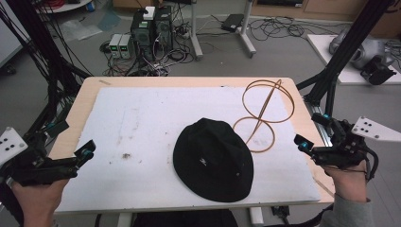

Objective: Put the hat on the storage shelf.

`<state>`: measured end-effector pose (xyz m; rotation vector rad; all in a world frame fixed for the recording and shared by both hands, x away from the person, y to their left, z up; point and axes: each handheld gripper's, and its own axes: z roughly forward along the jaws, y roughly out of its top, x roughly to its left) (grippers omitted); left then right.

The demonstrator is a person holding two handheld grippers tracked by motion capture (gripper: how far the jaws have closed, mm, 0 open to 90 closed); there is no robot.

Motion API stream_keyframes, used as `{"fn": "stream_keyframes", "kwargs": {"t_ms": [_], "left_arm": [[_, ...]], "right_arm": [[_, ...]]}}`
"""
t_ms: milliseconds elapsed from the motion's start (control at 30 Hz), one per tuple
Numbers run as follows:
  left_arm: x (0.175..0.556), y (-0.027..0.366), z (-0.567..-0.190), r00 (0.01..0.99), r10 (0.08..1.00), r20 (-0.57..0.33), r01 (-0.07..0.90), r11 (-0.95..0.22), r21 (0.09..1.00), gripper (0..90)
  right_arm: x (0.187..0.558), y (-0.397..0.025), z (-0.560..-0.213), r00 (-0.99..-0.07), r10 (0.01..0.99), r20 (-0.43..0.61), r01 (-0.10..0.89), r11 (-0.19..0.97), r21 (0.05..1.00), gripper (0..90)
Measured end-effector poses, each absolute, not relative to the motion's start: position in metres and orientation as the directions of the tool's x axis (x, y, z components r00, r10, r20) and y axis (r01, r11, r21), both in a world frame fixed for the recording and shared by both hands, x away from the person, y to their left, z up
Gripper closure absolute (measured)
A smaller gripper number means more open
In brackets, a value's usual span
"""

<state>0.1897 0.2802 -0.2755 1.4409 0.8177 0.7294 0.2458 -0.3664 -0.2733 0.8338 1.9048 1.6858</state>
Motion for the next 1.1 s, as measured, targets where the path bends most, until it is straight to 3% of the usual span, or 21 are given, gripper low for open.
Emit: {"fn": "stream_keyframes", "kwargs": {"t_ms": [1100], "left_arm": [[0.171,0.285,-0.282,0.527,0.849,-0.036,0.081,-0.008,0.997,1.8]], "right_arm": [[0.277,-0.28,-0.286,-0.856,0.515,-0.031,0.135,0.283,0.95,1.0]]}}
